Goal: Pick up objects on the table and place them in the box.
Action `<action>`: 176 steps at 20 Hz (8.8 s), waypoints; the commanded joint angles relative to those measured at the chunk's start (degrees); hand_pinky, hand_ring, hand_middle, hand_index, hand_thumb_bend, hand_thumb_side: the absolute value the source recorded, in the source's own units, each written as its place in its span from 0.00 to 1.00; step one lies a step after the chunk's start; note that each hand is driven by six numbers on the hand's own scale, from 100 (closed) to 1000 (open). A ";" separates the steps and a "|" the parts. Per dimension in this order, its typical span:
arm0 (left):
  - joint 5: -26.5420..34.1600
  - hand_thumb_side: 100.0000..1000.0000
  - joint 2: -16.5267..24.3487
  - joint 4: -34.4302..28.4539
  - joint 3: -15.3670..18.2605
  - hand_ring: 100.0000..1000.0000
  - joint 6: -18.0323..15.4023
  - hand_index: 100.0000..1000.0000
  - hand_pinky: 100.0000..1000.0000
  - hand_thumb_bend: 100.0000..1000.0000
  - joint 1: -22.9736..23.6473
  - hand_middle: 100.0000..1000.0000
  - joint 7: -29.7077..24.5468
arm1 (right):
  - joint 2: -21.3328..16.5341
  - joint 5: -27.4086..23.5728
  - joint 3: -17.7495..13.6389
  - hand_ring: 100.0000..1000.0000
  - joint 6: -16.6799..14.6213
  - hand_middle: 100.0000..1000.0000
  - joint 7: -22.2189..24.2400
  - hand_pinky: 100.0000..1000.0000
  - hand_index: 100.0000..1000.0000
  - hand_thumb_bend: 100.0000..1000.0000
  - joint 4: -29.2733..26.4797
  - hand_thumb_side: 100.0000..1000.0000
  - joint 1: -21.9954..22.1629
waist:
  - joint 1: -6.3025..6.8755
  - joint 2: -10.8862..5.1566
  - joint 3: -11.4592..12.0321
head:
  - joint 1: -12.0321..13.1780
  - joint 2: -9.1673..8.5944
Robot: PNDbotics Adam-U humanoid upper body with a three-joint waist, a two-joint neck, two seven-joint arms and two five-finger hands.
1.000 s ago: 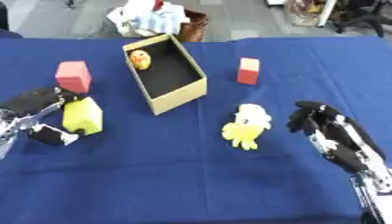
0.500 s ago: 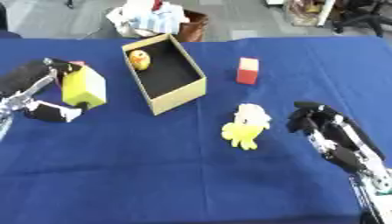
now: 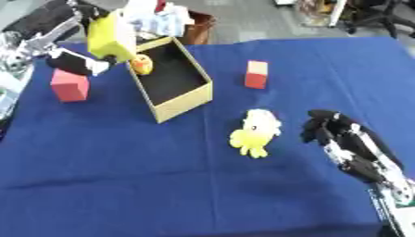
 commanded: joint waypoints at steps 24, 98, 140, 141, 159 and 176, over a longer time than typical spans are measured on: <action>-0.48 0.79 -0.36 1.02 -4.16 0.72 -6.10 0.93 0.80 0.09 -2.29 0.76 -13.03 | -0.40 -0.44 0.38 0.60 -0.34 0.59 0.89 0.57 0.81 0.00 -0.04 0.41 -1.15 | 0.00 -0.82 -0.45 | -0.14 -0.64; -20.30 0.30 8.63 26.49 10.61 0.84 -1.37 0.97 0.87 0.30 -2.35 0.86 2.05 | -0.94 0.19 0.13 0.59 -0.58 0.59 1.08 0.56 0.81 0.00 0.92 0.41 -0.88 | 0.80 -0.51 -0.87 | -2.23 -0.47; -15.62 0.19 10.14 15.71 9.35 0.55 -1.87 0.74 0.74 0.00 -2.59 0.48 3.97 | -1.21 0.39 0.08 0.59 -1.13 0.59 0.86 0.56 0.81 0.00 1.25 0.39 -1.96 | 0.21 1.91 -1.97 | 4.68 -2.25; -14.38 0.18 10.36 13.73 9.08 0.55 -2.07 0.74 0.74 0.00 -2.58 0.47 3.93 | -1.20 0.39 0.09 0.59 -1.13 0.59 0.89 0.56 0.81 0.00 1.23 0.39 -1.97 | 0.25 1.85 -1.95 | 4.58 -2.29; -3.23 0.18 0.41 4.70 -1.73 0.56 -4.25 0.78 0.74 0.00 -7.20 0.48 -2.95 | -0.70 0.13 0.66 0.59 -1.20 0.59 1.63 0.56 0.81 0.00 1.59 0.39 -2.00 | -0.25 1.07 -2.99 | 3.54 -2.35; -8.27 0.21 -4.64 8.87 -4.60 0.66 -7.58 0.87 0.77 0.00 -7.55 0.65 -5.01 | -0.41 0.02 1.00 0.58 -1.01 0.59 2.14 0.56 0.81 0.00 1.63 0.39 -1.96 | 0.05 1.22 -4.02 | 3.32 -2.37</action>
